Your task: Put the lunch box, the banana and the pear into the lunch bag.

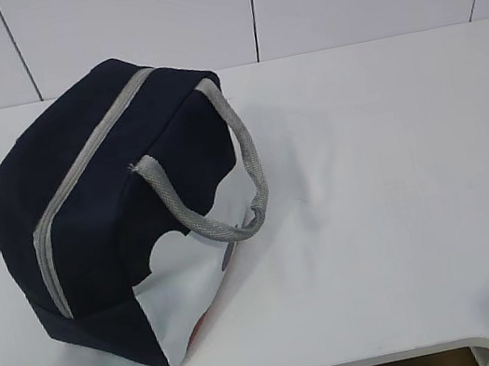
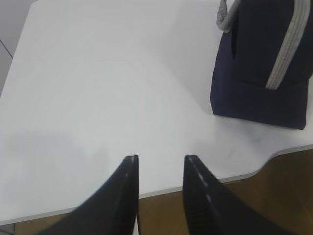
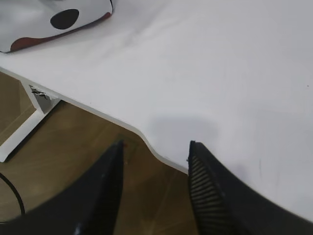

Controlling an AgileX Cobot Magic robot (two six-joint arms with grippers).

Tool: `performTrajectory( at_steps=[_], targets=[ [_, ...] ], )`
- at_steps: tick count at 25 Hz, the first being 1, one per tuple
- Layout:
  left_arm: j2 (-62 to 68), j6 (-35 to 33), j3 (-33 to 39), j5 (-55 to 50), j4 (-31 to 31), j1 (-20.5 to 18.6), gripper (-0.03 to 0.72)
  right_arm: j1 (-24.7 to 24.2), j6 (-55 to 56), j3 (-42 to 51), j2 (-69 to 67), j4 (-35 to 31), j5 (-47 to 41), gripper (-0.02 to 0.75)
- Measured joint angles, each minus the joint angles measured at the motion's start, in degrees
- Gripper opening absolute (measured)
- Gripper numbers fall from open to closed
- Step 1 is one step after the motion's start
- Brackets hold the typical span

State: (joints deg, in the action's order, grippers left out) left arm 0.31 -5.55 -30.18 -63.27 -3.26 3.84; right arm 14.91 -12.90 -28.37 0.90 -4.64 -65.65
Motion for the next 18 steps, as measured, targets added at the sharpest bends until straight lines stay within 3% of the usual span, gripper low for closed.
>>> performTrajectory(
  at_steps=[18],
  targets=[
    [0.0, 0.0, 0.0, 0.0, 0.0, 0.0, 0.234, -0.11, 0.22, 0.0, 0.0, 0.84, 0.0, 0.363]
  ],
)
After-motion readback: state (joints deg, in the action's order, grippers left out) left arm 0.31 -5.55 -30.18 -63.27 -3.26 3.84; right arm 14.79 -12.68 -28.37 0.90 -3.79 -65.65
